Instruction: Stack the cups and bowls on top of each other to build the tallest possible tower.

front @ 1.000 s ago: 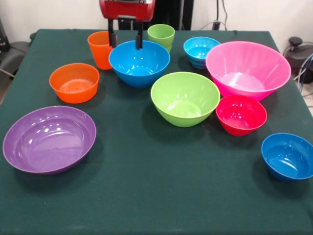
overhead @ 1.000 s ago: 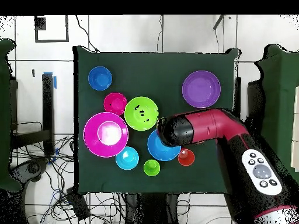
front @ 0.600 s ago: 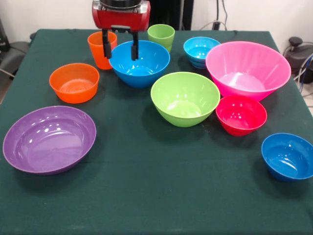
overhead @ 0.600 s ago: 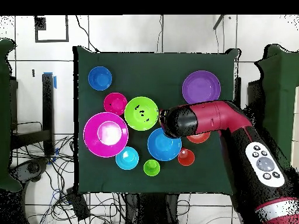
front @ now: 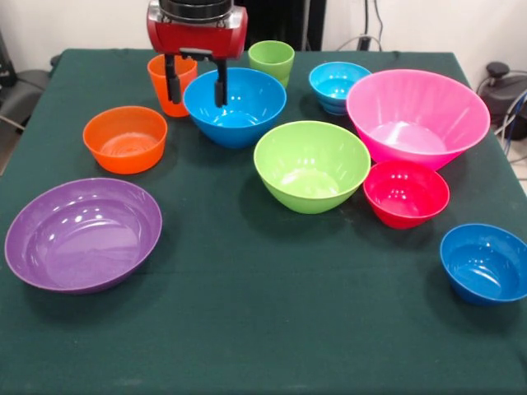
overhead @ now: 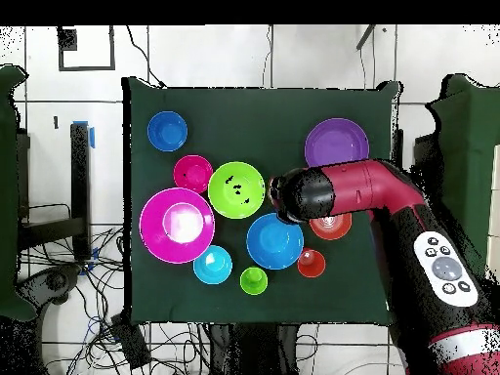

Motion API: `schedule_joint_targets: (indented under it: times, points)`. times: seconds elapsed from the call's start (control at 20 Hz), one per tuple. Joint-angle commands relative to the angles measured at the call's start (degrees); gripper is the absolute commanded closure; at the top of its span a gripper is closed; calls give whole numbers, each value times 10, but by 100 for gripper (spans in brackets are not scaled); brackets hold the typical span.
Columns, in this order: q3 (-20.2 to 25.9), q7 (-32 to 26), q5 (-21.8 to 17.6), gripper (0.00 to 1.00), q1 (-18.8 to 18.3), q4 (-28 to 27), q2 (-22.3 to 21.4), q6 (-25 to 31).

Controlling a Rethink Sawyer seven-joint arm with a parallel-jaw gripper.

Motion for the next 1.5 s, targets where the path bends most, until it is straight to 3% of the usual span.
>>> schedule_joint_targets:
  times: [0.05,0.45,1.1,1.5]
  points:
    - [21,-148,10,0,15,-42,-10,108]
    - [36,-131,25,0,0,-34,8,85]
    - [41,-131,2,0,-13,-51,70,41]
    - [38,-122,-12,0,0,-70,79,47]
